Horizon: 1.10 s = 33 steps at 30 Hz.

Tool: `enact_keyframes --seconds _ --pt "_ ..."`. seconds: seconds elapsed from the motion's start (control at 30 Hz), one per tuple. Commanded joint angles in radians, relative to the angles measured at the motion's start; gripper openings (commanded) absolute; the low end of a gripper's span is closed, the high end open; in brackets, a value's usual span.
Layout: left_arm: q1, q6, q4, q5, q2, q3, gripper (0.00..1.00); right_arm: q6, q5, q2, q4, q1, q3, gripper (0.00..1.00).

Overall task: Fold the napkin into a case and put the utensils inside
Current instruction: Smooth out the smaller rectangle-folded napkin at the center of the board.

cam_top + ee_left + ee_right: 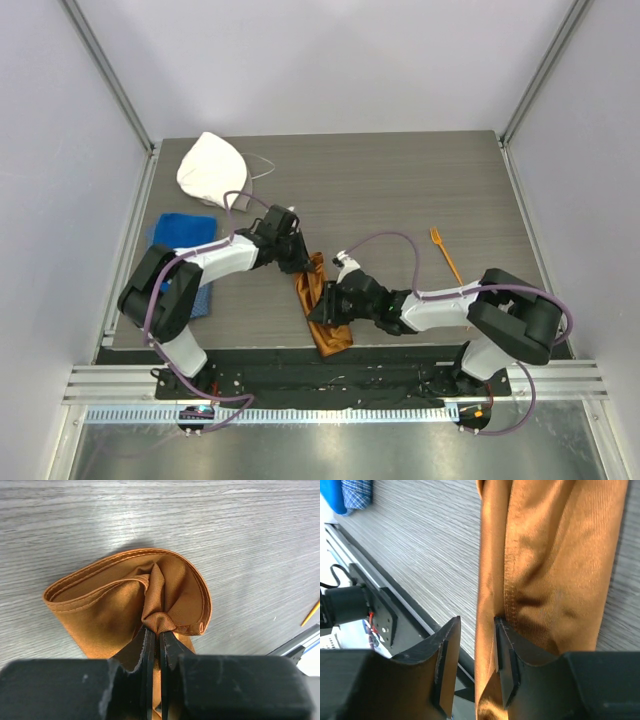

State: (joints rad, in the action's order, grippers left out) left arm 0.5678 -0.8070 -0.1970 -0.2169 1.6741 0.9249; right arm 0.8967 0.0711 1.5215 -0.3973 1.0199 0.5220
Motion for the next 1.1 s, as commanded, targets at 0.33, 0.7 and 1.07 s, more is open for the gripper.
enact_keyframes --seconds 0.33,0.7,1.07 --pt "-0.011 -0.026 0.034 -0.036 -0.105 -0.031 0.08 -0.200 -0.178 -0.155 0.270 -0.061 0.179 0.54" --pt "-0.011 -0.026 0.036 -0.047 -0.082 -0.031 0.09 -0.404 -0.188 0.045 0.253 -0.076 0.331 0.53" --pt "-0.011 -0.031 -0.025 0.019 -0.096 0.009 0.43 -0.349 -0.149 0.051 0.155 -0.078 0.266 0.41"
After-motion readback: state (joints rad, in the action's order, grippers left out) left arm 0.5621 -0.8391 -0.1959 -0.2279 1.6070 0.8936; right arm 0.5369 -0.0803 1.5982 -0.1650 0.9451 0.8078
